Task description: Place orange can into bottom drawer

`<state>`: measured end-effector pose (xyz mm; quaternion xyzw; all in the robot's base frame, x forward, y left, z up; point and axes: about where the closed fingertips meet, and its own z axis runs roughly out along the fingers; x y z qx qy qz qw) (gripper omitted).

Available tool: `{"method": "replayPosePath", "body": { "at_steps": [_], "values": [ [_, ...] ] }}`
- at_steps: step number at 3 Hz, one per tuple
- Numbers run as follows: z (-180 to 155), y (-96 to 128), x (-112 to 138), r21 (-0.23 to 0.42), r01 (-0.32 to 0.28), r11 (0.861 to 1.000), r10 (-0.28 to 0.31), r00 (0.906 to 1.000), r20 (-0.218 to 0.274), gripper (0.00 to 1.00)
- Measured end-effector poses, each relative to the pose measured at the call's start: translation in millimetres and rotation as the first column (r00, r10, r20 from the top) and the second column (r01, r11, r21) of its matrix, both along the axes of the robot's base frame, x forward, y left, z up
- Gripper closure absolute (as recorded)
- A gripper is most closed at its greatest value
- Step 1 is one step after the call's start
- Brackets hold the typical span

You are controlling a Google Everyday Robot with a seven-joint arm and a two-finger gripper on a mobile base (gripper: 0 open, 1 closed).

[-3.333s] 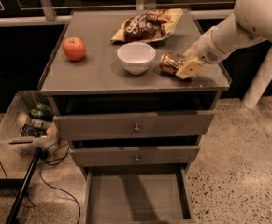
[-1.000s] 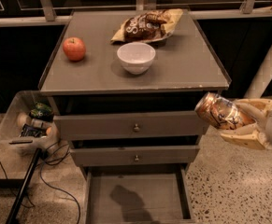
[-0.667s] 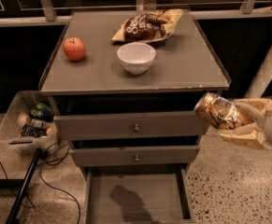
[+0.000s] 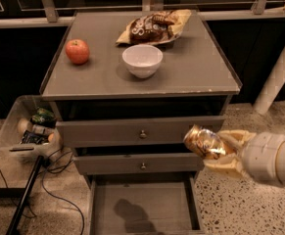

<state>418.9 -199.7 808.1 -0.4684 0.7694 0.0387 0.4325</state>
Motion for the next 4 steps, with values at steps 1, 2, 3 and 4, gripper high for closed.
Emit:
{"method": "replayPosePath", "body": {
  "at_steps": [1, 2, 3, 4],
  "values": [
    [-70.9, 15.5, -14.1, -0.003, -0.036, 0.999, 0.036, 0.9965, -0.076, 1.0],
    [-135.1, 27.9, -26.5, -0.002, -0.095, 0.995, 0.095, 0.9897, -0.107, 1.0],
    [-187.0, 43.3, -23.2, -0.01, -0.19, 0.982, 0.188, 0.9783, -0.086, 1.0],
    [-227.9, 57.1, -11.4, 0.022, -0.223, 0.974, 0.224, 0.971, -0.082, 1.0]
  ]
}}
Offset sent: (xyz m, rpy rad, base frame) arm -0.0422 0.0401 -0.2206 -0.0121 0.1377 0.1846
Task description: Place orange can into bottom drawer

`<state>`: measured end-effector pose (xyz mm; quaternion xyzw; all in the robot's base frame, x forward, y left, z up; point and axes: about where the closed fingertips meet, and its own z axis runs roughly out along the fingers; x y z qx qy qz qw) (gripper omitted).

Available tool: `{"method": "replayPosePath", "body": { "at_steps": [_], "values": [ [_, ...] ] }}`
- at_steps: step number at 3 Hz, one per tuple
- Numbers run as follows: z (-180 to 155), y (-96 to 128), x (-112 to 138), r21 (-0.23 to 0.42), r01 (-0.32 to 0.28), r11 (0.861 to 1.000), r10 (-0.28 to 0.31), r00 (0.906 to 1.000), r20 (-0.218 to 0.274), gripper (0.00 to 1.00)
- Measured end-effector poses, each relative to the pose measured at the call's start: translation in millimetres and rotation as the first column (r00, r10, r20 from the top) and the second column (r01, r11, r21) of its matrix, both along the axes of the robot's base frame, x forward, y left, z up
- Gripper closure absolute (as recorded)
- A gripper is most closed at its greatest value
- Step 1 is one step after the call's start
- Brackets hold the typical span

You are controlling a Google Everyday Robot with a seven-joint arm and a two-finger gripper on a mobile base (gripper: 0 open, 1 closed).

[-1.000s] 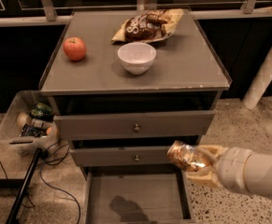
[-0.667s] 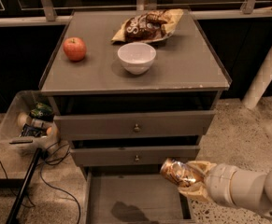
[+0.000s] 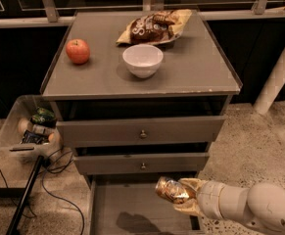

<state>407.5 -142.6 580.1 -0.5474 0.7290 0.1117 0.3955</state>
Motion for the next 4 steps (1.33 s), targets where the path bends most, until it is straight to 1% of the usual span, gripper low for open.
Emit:
{"method": "replayPosePath", "body": {
  "at_steps": [1, 2, 3, 4],
  "values": [
    [0.0, 0.0, 0.0, 0.0, 0.0, 1.0, 0.0, 1.0, 0.0, 1.0],
    [-15.4, 6.0, 3.3, 0.009, -0.007, 1.0, 0.008, 0.9992, -0.038, 1.0],
    [-53.2, 9.9, 19.2, 0.019, -0.024, 1.0, 0.026, 0.9954, -0.092, 1.0],
    [-99.3, 8.9, 36.2, 0.031, -0.026, 0.999, 0.03, 0.9903, -0.136, 1.0]
  ]
}}
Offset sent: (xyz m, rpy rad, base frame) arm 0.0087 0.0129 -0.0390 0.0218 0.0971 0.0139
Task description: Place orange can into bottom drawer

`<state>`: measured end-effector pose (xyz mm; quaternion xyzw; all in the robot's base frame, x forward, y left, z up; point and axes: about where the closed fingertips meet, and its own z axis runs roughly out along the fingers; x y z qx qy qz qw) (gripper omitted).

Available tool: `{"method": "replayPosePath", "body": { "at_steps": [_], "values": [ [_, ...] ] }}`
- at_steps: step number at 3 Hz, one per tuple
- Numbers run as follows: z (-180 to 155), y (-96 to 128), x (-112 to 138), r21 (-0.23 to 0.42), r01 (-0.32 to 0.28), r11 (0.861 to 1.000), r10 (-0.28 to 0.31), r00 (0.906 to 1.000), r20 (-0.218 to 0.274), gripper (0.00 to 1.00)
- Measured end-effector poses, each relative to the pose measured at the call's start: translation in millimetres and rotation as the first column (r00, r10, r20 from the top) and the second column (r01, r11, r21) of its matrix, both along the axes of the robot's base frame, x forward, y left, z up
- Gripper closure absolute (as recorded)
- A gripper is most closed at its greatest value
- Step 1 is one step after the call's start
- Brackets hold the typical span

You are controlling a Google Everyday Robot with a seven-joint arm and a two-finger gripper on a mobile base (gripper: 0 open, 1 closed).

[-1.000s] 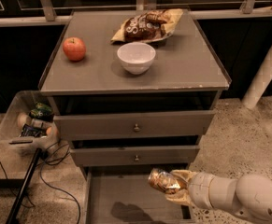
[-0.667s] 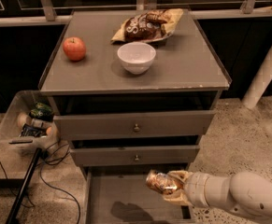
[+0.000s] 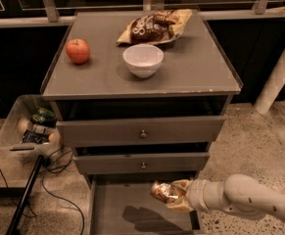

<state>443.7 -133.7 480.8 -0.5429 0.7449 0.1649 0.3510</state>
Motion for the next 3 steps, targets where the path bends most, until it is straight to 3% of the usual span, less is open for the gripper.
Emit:
{"method": "replayPosePath", "body": {
  "at_steps": [1, 3],
  "values": [
    [-49.6, 3.8, 7.8, 0.016, -0.007, 1.0, 0.007, 0.9998, -0.019, 1.0],
    [-134.4, 18.6, 16.3, 0.021, -0.01, 1.0, 0.01, 0.9999, 0.004, 1.0]
  ]
}}
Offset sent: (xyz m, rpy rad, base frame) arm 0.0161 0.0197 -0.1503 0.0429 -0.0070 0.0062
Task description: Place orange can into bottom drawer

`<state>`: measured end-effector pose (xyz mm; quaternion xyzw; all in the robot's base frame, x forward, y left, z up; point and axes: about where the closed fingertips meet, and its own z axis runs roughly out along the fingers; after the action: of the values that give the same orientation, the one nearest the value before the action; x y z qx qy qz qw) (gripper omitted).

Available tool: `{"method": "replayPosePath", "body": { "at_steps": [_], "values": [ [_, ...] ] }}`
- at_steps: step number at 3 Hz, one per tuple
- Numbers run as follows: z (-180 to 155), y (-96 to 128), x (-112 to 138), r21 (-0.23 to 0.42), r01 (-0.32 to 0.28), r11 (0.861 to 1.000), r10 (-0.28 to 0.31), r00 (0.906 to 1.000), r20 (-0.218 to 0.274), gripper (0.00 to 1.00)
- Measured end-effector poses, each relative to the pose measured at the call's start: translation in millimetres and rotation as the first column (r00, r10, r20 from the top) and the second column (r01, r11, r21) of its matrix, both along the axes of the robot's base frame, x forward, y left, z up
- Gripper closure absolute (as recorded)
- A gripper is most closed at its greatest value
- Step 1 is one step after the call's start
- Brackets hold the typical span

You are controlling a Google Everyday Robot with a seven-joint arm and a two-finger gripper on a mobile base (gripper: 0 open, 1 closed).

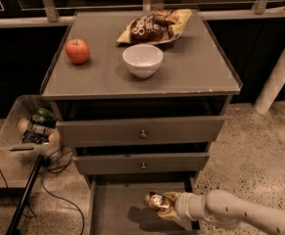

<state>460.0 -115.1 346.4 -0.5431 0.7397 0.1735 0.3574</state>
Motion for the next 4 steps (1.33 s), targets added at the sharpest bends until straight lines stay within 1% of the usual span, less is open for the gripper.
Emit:
{"method": "replayPosePath", "body": {
  "at_steps": [1, 2, 3, 4],
  "values": [
    [-37.2, -3.4, 18.3, -0.023, 0.015, 1.0, -0.015, 0.9999, 0.0, 1.0],
    [-68.6, -20.0, 49.9, -0.056, 0.065, 0.996, -0.065, 0.9979, -0.006, 1.0],
    [-76.3, -15.3, 51.9, -0.048, 0.062, 0.997, -0.062, 0.998, -0.011, 1.0],
    [-92.9, -11.6, 67.3, -0.033, 0.071, 0.997, -0.071, 0.9974, -0.003, 1.0]
  ]
}}
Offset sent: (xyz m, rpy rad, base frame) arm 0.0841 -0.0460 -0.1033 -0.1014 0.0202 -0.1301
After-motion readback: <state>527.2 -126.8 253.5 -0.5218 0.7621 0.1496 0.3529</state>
